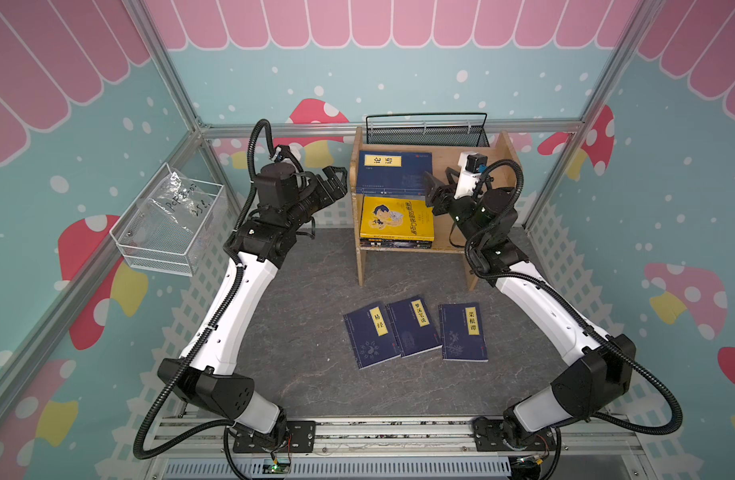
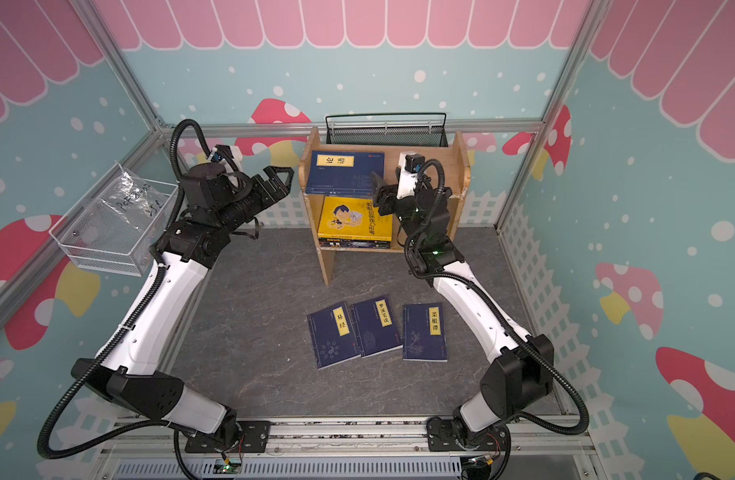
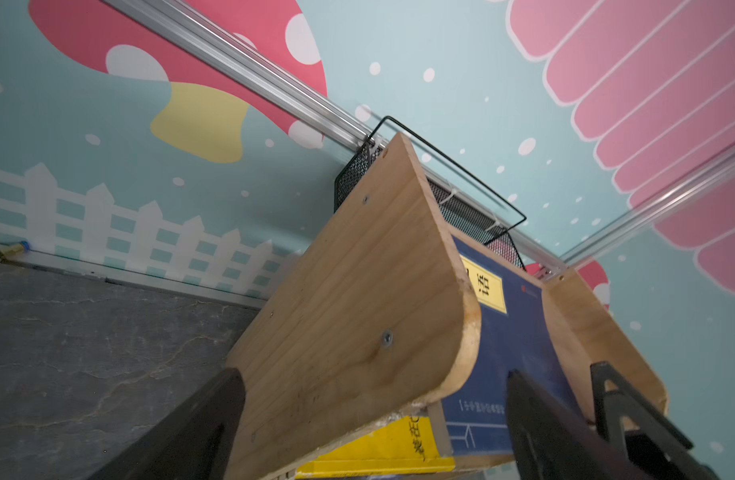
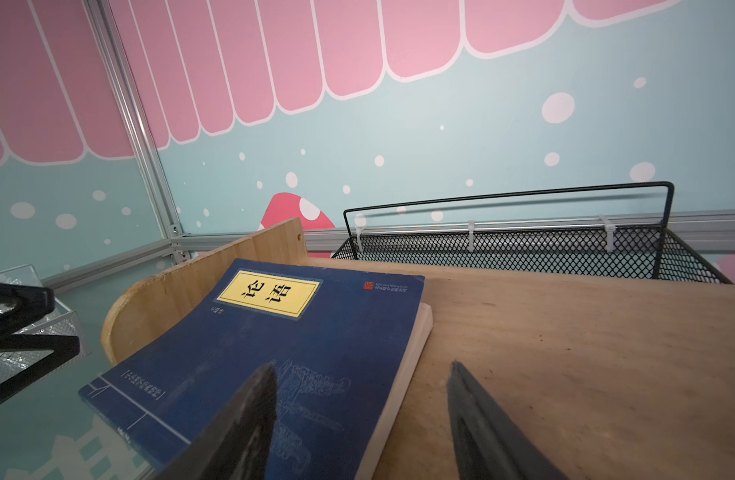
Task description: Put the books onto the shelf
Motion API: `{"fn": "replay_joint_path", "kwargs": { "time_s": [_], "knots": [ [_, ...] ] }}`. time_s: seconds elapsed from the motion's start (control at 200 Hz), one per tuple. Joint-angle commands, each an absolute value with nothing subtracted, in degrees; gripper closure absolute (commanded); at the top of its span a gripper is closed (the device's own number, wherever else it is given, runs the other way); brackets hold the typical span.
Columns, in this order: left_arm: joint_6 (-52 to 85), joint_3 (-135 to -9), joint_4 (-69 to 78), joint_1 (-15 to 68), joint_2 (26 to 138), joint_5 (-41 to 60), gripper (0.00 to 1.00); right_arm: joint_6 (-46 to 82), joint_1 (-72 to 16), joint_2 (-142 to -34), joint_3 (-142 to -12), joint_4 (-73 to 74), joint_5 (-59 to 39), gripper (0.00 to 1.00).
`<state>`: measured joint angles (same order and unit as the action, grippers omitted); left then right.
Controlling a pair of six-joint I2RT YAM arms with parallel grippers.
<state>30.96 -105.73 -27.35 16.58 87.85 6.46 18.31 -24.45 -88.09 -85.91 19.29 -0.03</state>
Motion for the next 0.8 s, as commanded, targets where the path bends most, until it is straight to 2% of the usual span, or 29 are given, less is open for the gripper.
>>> {"fn": "replay_joint_path", "kwargs": {
  "time_s": [0.0, 0.05, 0.25, 0.445, 0.795],
  "knots": [
    [16.5, -102.3, -27.3, 17.2, 85.7, 20.8, 0.02, 18.6, -24.6, -90.0, -85.9, 15.7, -1.0, 0.33],
    [13.7, -98.7, -23.7, 17.3, 84.4, 24.7, 0.02, 17.9, -24.7, -89.7, -85.7, 15.7, -1.4, 0.32],
    [9.9, -93.1, -17.9, 17.3, 83.3, 28.5, 0.04, 12.2, -24.6, -86.9, -84.1, 16.9, -4.2, 0.24],
    [10.9, -92.8, -13.9, 17.2, 85.5, 26.1, 0.09, 6.5, -24.7, -84.1, -80.3, 18.6, -4.8, 0.23],
    [11.9, -92.2, -9.6, 17.2, 87.5, 22.3, 0.19, 3.7, -24.7, -83.0, -76.5, 21.6, -3.2, 0.23]
  ]
}}
